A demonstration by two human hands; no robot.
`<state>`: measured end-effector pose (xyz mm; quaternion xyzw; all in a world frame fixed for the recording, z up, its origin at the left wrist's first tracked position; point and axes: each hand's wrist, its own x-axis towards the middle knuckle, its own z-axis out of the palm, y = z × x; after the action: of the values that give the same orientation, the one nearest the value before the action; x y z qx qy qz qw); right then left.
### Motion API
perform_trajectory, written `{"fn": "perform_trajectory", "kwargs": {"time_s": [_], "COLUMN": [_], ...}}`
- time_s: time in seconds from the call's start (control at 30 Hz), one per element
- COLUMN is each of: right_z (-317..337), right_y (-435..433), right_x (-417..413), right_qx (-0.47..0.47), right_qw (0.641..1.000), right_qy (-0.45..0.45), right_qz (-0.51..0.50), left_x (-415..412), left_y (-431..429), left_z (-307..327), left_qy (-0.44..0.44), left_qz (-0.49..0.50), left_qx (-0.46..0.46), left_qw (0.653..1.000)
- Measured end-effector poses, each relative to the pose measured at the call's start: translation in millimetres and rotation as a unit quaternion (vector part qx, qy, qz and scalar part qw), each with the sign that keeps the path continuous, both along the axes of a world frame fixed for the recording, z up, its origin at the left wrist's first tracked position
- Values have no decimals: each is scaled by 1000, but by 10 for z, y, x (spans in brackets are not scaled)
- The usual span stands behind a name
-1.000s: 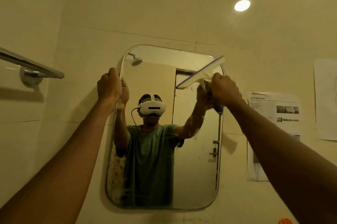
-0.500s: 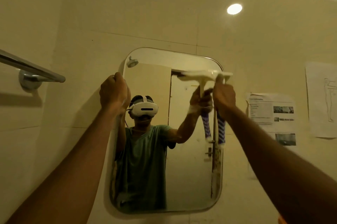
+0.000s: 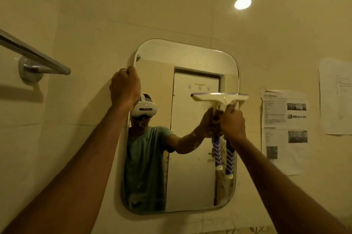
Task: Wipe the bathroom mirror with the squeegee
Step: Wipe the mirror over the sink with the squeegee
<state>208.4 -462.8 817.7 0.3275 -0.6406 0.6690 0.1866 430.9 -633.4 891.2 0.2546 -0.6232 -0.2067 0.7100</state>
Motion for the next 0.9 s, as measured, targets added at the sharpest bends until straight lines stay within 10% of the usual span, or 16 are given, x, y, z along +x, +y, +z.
{"fn": "perform_trajectory", "kwargs": {"time_s": [0.37,0.73,0.9], "right_z": [1076,-921,-634], "right_y": [64,288,364], "right_x": [136,78,106], "right_qx": [6,75,89], "right_qw": [997,997,996], "right_qy": [76,20,11], "right_qz": [9,17,2], "left_x": [90,154,159], "left_y": [-124,-12,27], "left_z": [-288,-622,-874], "left_qy": [-68,-107,-103], "left_qz": [48,66,75], "left_qx": [-38,18,20], "left_qw": [996,992,992]}}
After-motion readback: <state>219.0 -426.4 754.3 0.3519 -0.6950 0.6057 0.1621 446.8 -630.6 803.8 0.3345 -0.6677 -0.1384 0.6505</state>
